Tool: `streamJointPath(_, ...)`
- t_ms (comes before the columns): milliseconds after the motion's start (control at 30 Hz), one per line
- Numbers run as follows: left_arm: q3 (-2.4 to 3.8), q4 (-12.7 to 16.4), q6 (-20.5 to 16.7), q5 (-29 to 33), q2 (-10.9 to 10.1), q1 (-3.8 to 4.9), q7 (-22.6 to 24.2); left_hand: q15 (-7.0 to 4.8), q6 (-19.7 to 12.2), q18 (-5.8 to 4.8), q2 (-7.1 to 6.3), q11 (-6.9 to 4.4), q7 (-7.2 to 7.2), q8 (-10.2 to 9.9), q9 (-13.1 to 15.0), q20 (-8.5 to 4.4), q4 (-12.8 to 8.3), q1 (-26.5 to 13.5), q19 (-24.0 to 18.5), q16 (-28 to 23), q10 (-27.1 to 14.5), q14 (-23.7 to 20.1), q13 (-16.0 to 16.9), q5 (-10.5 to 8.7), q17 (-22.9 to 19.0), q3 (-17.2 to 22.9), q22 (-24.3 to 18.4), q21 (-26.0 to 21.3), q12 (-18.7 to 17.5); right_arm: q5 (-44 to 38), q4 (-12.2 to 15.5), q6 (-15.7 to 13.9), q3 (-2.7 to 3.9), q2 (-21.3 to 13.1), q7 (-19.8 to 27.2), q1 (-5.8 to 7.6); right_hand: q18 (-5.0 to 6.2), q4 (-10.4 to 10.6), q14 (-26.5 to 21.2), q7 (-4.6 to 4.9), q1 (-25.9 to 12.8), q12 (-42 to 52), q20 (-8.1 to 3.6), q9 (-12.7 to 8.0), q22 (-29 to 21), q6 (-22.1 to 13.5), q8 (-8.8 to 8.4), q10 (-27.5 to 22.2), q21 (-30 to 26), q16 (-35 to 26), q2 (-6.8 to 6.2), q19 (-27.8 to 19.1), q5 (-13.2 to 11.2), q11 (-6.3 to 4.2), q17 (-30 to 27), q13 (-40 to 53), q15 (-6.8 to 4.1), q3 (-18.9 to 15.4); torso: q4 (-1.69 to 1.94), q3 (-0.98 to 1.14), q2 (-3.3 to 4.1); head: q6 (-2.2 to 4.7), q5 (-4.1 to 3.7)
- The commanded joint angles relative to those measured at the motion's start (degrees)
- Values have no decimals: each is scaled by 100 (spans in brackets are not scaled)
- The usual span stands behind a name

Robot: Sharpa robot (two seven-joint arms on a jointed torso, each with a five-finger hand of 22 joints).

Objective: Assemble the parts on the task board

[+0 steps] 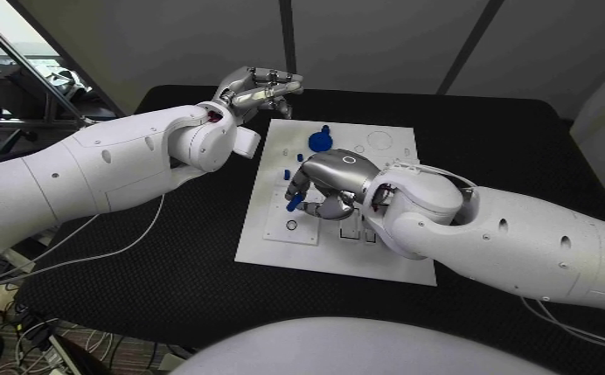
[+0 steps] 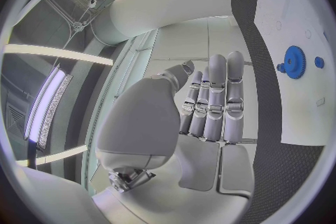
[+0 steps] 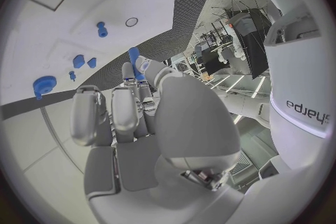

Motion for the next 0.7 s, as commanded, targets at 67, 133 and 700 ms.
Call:
streamJointPath(67, 5, -21, 86, -8, 47, 14, 12, 11, -7, -23, 22, 15, 25, 24, -9, -21, -16, 29, -8, -33, -23, -36, -6, -11, -6, -4, -6, -39, 39, 18, -153, 137, -38, 150, 276, -86, -65, 9, 137, 35, -55, -27, -1, 8, 274, 6, -11, 32, 10, 18, 6, 12, 47, -7, -11, -4, 3, 40, -18, 3, 1, -28, 81)
streamJointPath(133, 5, -27, 89, -8, 60, 15, 11, 12, -15, -23, 28, 17, 28, 23, -10, -20, -19, 32, -8, -34, -31, -39, -8, -10, -14, -7, -10, -44, 45, 3, -205, 203, -59, 204, 287, -117, -65, 9, 137, 35, -55, -27, -1, 8, 274, 6, -11, 32, 10, 18, 6, 12, 47, -7, -11, -4, 3, 40, -16, 5, -4, -38, 96)
streamJointPath(700, 5, -46, 95, -8, 75, 16, -5, 13, -17, -24, 28, 18, 30, 23, -11, -20, -18, 30, -8, -34, -34, -40, -8, -11, -17, -9, -12, -45, 47, -422, -432, 541, -116, 366, 43, -213, -60, -2, 133, 43, -75, -60, 3, 3, 260, -4, -25, 29, -1, 14, -5, -4, 63, 1, -24, -5, 9, 44, -22, 8, -5, -75, 157)
